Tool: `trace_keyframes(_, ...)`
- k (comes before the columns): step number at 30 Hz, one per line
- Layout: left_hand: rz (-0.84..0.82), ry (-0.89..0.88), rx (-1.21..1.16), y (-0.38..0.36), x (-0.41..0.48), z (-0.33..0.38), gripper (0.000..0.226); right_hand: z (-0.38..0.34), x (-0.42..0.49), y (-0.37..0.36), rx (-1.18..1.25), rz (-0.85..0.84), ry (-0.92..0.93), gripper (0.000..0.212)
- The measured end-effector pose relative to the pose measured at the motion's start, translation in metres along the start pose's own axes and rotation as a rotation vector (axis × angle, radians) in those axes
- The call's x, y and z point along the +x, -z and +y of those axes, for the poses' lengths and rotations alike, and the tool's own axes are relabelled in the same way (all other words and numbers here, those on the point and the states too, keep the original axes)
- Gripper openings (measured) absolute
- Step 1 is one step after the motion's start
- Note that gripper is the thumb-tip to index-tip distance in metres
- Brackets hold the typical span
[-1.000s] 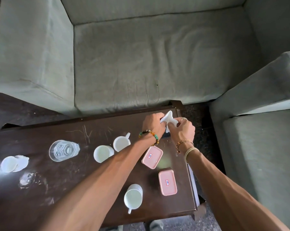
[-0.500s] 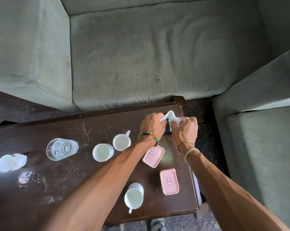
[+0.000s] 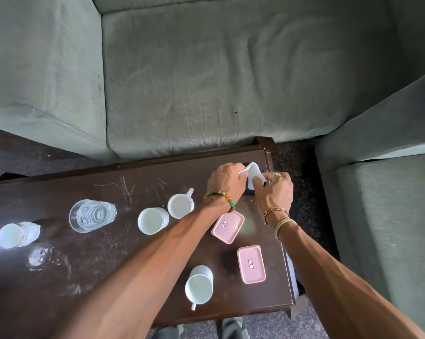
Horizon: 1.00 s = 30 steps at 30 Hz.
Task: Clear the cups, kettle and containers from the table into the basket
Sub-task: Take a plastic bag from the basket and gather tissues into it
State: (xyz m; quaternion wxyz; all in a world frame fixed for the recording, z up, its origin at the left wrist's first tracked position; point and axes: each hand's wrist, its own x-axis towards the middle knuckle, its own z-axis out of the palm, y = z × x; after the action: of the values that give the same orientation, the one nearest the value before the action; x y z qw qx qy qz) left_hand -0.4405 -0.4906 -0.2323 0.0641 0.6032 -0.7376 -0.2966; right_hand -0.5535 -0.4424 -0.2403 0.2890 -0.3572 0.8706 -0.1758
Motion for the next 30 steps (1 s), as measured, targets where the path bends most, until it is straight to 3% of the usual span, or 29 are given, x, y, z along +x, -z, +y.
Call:
trace_keyframes(13,0.023,-0.046,0.111,0.001,0.002,-0.005,0.021,-0.004,0.000,0.001,-0.019,0.012,0.035,0.018)
trace_keyframes(30,0.040,-0.050,0.056,-0.005,0.004,-0.010,0.016,0.003,0.004,-0.007,-0.151,0.017,0.091,0.020)
